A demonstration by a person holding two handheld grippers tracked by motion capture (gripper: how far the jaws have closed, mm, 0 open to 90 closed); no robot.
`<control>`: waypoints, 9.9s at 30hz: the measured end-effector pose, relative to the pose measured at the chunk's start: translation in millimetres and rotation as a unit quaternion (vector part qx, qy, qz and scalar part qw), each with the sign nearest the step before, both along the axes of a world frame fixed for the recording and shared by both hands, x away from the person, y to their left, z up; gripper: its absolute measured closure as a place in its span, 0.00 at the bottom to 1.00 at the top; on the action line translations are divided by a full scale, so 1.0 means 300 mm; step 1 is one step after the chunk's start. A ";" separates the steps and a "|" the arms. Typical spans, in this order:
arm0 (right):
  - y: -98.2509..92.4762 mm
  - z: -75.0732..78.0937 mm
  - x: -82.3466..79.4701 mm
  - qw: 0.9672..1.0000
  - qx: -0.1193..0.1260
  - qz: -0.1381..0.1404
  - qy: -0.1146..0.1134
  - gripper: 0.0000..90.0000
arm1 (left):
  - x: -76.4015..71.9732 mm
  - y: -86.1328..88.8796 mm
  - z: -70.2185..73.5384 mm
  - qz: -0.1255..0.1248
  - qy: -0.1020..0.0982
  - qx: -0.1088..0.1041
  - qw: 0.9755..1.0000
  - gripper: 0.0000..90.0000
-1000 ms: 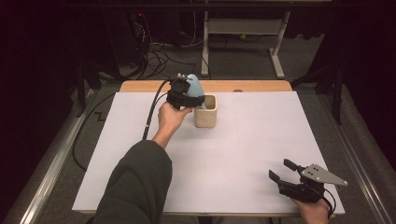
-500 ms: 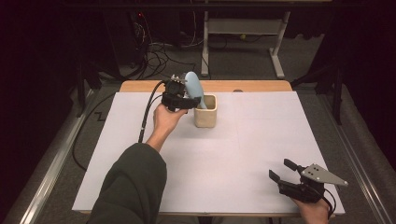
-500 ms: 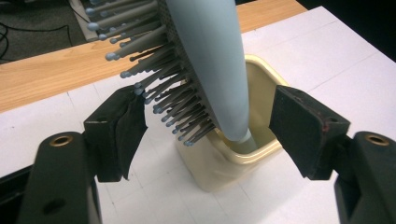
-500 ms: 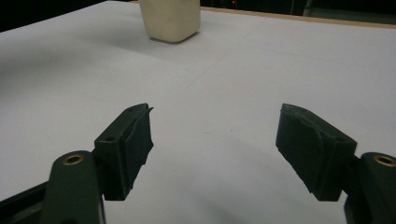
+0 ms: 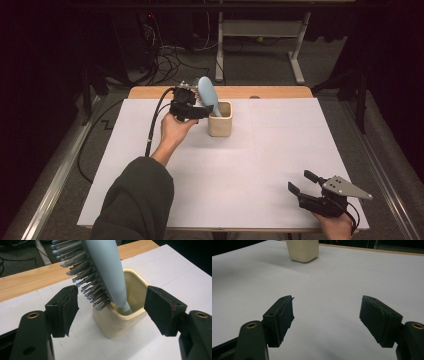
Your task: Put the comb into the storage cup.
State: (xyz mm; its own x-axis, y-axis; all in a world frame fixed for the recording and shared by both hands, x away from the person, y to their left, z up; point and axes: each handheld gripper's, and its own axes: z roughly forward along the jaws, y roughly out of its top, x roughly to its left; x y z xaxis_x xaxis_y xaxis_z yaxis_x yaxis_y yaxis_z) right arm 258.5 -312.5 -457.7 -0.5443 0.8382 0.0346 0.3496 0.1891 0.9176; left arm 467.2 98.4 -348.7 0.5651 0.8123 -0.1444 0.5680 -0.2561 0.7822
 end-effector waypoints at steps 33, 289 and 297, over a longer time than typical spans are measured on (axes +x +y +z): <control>-0.001 0.001 0.000 1.000 0.001 -0.002 0.000 0.31 | -0.063 0.041 0.011 -0.017 -0.014 -0.004 1.000 0.31; 0.004 0.009 -0.012 1.000 0.006 -0.010 -0.018 0.31 | -0.574 0.468 -0.207 0.032 -0.053 -0.048 0.997 0.31; 0.005 0.009 -0.012 1.000 0.005 -0.010 -0.017 0.31 | -0.584 0.481 -0.221 0.038 -0.051 -0.049 0.997 0.31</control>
State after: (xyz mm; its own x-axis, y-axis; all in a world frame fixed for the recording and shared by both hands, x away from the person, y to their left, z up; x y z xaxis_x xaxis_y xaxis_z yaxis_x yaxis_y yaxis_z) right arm 254.9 -310.8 -454.9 -0.5292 0.8481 0.0246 0.3211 0.1733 0.9310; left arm 291.9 242.6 -415.0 0.5183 0.8380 -0.1707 0.4987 -0.1341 0.8563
